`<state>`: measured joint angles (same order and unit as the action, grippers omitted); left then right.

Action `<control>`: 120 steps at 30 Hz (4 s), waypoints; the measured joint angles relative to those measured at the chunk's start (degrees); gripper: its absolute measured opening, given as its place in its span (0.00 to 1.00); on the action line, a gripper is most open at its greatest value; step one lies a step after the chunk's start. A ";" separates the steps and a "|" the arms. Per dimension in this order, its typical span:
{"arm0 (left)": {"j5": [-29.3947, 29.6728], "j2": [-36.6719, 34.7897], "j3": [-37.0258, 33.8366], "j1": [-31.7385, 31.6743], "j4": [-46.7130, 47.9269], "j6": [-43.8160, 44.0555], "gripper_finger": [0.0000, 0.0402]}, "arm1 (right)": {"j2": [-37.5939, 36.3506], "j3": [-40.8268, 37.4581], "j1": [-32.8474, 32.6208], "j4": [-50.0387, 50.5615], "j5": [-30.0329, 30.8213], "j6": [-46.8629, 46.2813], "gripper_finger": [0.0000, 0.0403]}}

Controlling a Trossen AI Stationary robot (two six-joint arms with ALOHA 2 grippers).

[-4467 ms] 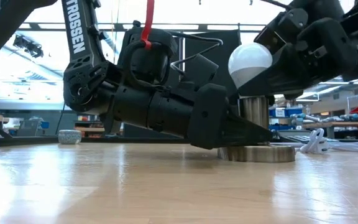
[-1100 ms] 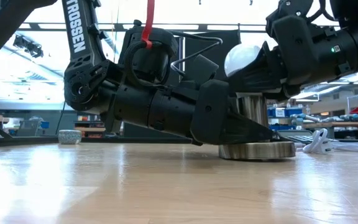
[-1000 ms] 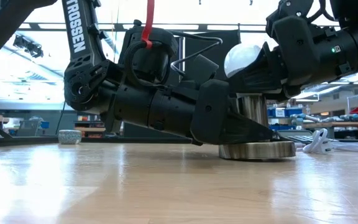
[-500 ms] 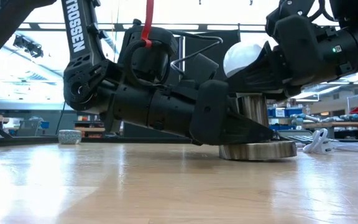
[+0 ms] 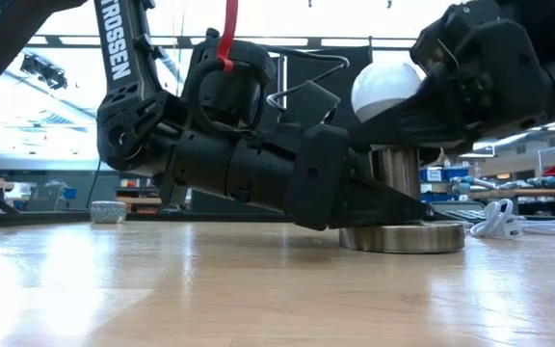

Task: Screw lightbulb
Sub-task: Remove the lightbulb from the bronze lamp socket

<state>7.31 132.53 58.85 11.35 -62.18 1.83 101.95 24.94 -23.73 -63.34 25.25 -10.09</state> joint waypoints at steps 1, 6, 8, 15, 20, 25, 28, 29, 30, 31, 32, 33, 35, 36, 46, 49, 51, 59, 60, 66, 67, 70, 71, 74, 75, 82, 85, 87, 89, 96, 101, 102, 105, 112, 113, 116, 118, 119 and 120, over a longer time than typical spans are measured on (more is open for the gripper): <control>0.01 0.00 0.00 0.00 0.05 0.01 0.47 | 0.00 -0.64 0.50 -0.81 -1.49 0.02 0.48; 0.06 0.00 0.02 0.00 0.23 -0.02 0.47 | 0.01 -2.57 3.20 -3.45 -9.34 1.74 0.44; 0.09 0.00 0.02 0.00 0.23 -0.01 0.47 | 0.07 -3.14 4.54 -4.81 -12.69 3.06 0.44; 0.26 0.02 0.02 0.00 0.16 0.11 0.47 | 0.09 -3.62 11.32 -5.85 -29.98 4.38 0.43; 0.23 0.02 0.07 -0.01 0.12 -0.28 0.47 | 0.11 -3.60 15.87 -5.94 -41.31 5.60 0.43; 0.24 0.02 0.13 -0.04 -0.05 -0.93 0.47 | 0.16 -3.52 19.23 -5.92 -49.92 8.78 0.43; 0.26 0.02 0.13 -0.07 -0.32 -1.41 0.47 | 0.16 -3.50 20.22 -5.79 -53.04 10.93 0.43; 0.26 0.02 0.13 -0.07 -0.32 -1.47 0.47 | 0.17 -3.49 20.40 -5.76 -53.42 11.31 0.43; 0.26 0.02 0.13 -0.07 -0.32 -1.49 0.47 | 0.17 -3.49 20.59 -5.74 -53.37 11.37 0.43; 0.26 0.02 0.11 -0.07 -0.32 -1.46 0.47 | 0.15 -3.49 20.64 -5.70 -52.53 10.61 0.43; 0.24 0.02 0.08 -0.11 -0.27 -1.44 0.47 | 0.15 -3.51 20.60 -5.68 -50.50 8.83 0.44; 0.30 0.04 0.00 -0.13 -0.23 -1.40 0.47 | 0.15 -3.53 20.51 -5.66 -47.65 6.40 0.45; 0.89 0.05 -0.07 -0.17 -0.34 -1.18 0.47 | 0.15 -3.57 20.36 -5.92 -43.81 1.52 0.48; 0.98 0.02 -0.09 -0.19 -0.36 -1.21 0.47 | 0.15 -3.59 20.15 -5.90 -43.32 0.01 0.50; 0.57 0.02 -0.07 0.00 -0.25 -1.32 0.47 | 0.04 -3.62 15.73 -6.09 -35.56 -4.20 0.77; 0.76 0.02 -0.02 0.00 -0.17 -0.35 0.47 | 0.03 -3.61 13.92 -6.09 -30.38 -3.75 0.82; 0.92 0.02 -0.02 0.00 -0.14 -0.32 0.47 | 0.02 -3.60 12.49 -6.04 -26.44 -3.06 0.83; 1.77 0.02 0.00 0.07 0.22 -0.07 0.47 | 0.00 -3.57 4.77 -5.21 -6.22 -1.28 0.83; 1.77 0.02 0.00 0.05 0.20 -0.05 0.47 | 0.00 -3.57 3.51 -5.22 -3.30 -1.27 0.83; 1.82 0.02 0.00 0.04 0.20 0.09 0.47 | 0.00 -2.45 -2.53 -5.17 8.92 -0.48 0.83; 1.84 0.02 0.00 0.04 0.20 0.09 0.47 | 0.00 -1.92 -3.07 -5.18 9.81 -0.48 0.83; 1.85 0.02 0.00 0.04 0.20 0.12 0.47 | 0.00 -0.07 -4.06 -4.68 12.54 -1.23 0.83; 1.86 0.02 0.00 0.04 0.20 0.14 0.47 | 0.00 0.57 -4.28 -3.91 13.52 -1.69 0.83; 2.12 0.02 0.00 0.04 0.20 0.39 0.47 | 0.00 2.70 -4.67 0.28 17.12 -3.81 0.83; 2.27 0.02 0.00 0.04 0.20 0.67 0.47 | 0.00 3.44 -4.67 2.35 17.99 -4.62 0.83; 2.43 0.02 -0.01 0.02 0.02 1.55 0.47 | 0.11 7.54 -4.76 8.09 22.38 -3.39 0.82; 2.45 0.02 0.00 0.00 0.03 1.55 0.47 | 0.11 7.84 -4.61 7.68 22.58 -2.99 0.80; 2.43 0.02 0.00 0.00 -0.01 1.60 0.47 | 0.11 7.86 -4.39 7.67 22.56 -2.97 0.78; 2.43 0.02 -0.01 -0.02 -0.08 1.63 0.47 | 0.11 7.86 -4.22 7.63 22.56 -2.77 0.77; 2.49 0.02 -0.02 -0.07 -0.12 1.64 0.47 | 0.07 7.91 -3.62 8.05 22.50 -1.86 0.76; 2.51 0.02 -0.02 -0.07 -0.08 1.60 0.47 | -0.07 8.08 -3.62 9.96 22.61 -1.52 0.76; 2.52 0.02 -0.02 -0.07 -0.08 1.60 0.47 | -0.07 8.08 -3.62 10.03 22.63 -1.07 0.76; 2.56 0.02 0.00 -0.07 0.00 1.56 0.47 | -0.07 8.05 -3.62 10.26 22.67 0.37 0.76; 2.15 0.02 0.04 -0.11 0.26 1.51 0.47 | -0.07 6.29 -3.55 8.60 22.13 1.55 0.76; 2.03 0.02 0.04 -0.11 0.25 1.21 0.47 | -0.06 5.55 -3.49 7.73 22.14 1.67 0.76; 2.03 0.02 0.04 -0.02 0.19 1.16 0.47 | 0.24 3.83 -3.05 6.43 22.47 1.57 0.76; 1.97 0.02 0.06 -0.02 0.64 0.85 0.47 | 0.20 3.29 -2.91 5.98 22.21 1.10 0.76; 1.97 0.02 0.04 -0.02 0.62 1.00 0.47 | 0.20 3.25 -2.70 5.81 21.81 1.06 0.76; 1.99 0.02 0.04 -0.02 0.60 1.01 0.47 | 0.20 3.23 -2.59 5.64 21.38 1.11 0.76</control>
<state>9.30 132.55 58.89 11.33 -61.58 2.84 102.15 28.17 -26.33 -57.70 46.63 -8.97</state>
